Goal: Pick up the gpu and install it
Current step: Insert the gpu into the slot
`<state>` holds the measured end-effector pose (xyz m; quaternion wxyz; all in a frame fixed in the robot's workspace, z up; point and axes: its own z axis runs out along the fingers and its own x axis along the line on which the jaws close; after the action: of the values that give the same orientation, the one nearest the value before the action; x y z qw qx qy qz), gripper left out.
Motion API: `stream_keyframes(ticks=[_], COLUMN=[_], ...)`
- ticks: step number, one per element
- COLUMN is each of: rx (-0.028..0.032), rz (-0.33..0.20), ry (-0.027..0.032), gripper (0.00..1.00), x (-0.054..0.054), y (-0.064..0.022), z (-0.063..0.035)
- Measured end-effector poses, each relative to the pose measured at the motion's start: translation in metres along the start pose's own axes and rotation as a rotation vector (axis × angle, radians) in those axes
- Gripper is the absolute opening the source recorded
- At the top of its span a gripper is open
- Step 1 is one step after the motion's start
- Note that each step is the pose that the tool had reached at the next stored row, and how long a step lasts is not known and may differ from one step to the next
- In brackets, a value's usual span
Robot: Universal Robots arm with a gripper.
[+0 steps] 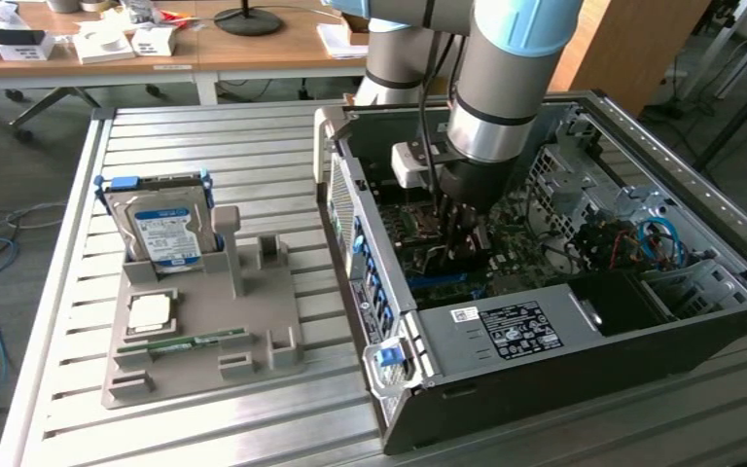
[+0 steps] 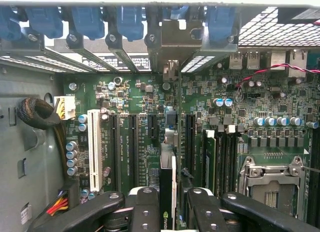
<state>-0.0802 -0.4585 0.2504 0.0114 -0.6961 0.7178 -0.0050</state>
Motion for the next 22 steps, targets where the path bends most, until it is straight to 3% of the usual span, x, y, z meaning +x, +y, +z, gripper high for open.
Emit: stream_keyframes(ticks=[22], rx=[0.0003], rz=[-0.001], ry=[-0.0003], gripper=[0.26], x=[-0.0001], y=[-0.0005], z=[-0.0011])
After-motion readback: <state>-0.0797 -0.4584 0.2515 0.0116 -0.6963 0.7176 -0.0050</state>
